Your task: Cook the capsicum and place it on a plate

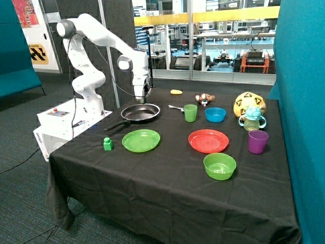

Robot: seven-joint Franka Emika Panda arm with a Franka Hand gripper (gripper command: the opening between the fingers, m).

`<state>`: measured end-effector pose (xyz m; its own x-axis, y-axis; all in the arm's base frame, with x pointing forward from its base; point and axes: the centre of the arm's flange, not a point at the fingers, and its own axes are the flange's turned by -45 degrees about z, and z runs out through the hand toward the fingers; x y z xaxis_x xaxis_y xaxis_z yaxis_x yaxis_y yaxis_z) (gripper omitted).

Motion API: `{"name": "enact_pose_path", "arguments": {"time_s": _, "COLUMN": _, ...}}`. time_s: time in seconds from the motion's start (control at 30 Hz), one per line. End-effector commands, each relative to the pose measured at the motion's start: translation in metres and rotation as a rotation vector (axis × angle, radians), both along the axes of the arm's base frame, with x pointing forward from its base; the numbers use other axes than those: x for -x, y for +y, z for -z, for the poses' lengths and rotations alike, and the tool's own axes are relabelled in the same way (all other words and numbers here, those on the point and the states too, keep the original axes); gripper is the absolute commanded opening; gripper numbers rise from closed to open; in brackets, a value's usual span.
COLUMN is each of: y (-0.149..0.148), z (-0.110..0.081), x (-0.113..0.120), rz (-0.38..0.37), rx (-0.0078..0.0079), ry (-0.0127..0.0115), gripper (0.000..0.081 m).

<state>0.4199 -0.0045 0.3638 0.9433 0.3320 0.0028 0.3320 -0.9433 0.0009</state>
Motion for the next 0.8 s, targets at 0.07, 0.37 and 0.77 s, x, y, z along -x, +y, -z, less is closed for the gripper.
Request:
{"name": "enact_pose_path", "arguments": {"time_s": 0.07, "y": -0.011, "z": 0.021, "x": -0.008, "rz": 0.002, "rx": 0.0001, "ry": 0.0030, "gripper": 0.0000}}
{"name": "enact_pose_path", "arguments": {"time_s": 0.37, "y": -0.004, "z": 0.035, "x": -0.007, "rz": 0.021, "rx": 0.0001, "ry": 0.0030, "gripper": 0.0000}}
{"name": "enact_pose_path", "arguments": {"time_s": 0.77, "y": -0.004, "z": 0.052, "x": 0.003, "rz": 0.025, "rx": 0.0001, "ry": 0.0030, "gripper": 0.0000}}
